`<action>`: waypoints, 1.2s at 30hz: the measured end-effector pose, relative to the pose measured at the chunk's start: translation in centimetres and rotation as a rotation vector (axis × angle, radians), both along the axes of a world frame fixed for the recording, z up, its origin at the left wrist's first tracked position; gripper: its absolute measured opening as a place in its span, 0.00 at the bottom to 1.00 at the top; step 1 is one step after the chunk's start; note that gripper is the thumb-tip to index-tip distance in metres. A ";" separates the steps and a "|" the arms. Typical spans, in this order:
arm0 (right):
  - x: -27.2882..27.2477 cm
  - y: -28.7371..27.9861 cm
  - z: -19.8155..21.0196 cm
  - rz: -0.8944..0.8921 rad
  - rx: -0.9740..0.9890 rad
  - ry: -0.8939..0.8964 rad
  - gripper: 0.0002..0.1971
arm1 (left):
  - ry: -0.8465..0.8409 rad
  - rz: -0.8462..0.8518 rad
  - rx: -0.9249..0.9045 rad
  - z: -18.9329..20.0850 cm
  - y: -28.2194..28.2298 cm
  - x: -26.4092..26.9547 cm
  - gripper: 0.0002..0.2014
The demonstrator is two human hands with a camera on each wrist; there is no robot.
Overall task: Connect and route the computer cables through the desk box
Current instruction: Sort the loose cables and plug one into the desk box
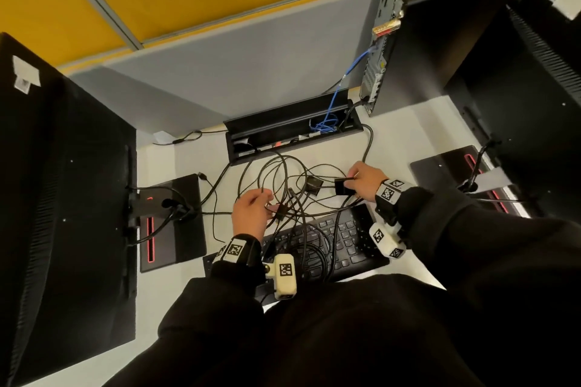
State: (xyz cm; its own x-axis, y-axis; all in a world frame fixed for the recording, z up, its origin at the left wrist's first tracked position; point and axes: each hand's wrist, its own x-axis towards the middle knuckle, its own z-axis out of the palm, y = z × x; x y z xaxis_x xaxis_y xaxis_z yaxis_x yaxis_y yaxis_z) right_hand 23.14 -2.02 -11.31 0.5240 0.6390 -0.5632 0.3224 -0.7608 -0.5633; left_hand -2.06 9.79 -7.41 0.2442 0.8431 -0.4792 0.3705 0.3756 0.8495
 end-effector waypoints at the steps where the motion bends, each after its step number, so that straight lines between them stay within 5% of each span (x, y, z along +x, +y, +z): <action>1: 0.0 -0.5 0.0 -0.038 0.037 0.021 0.06 | 0.002 0.008 0.009 0.0 -0.2 -0.3 0.09; 11: -0.4 -3.4 2.2 -0.236 0.307 0.082 0.03 | -0.177 0.167 0.076 4.5 -2.1 1.0 0.08; 16: -0.3 -5.0 4.9 -0.531 0.597 0.169 0.05 | -0.332 0.335 0.076 7.4 -3.3 1.2 0.06; 21: 1.0 -6.3 6.8 -0.686 0.734 0.336 0.06 | -0.456 0.248 -0.005 7.9 -4.7 0.3 0.19; 23: 1.7 -6.9 7.2 -0.734 0.759 0.344 0.08 | -0.370 0.136 0.022 7.6 -5.3 0.2 0.23; 27: 2.9 -7.2 8.3 -0.838 0.821 0.431 0.11 | 0.111 -0.058 0.159 6.1 -6.0 0.0 0.22; 31: 3.4 -6.6 8.6 -0.838 0.732 0.626 0.15 | 0.305 -0.005 0.048 3.6 -6.2 -1.1 0.11; 36: 1.9 -6.7 8.0 -0.747 0.605 0.836 0.11 | 0.581 -0.010 -0.022 -1.5 -6.4 -4.5 0.10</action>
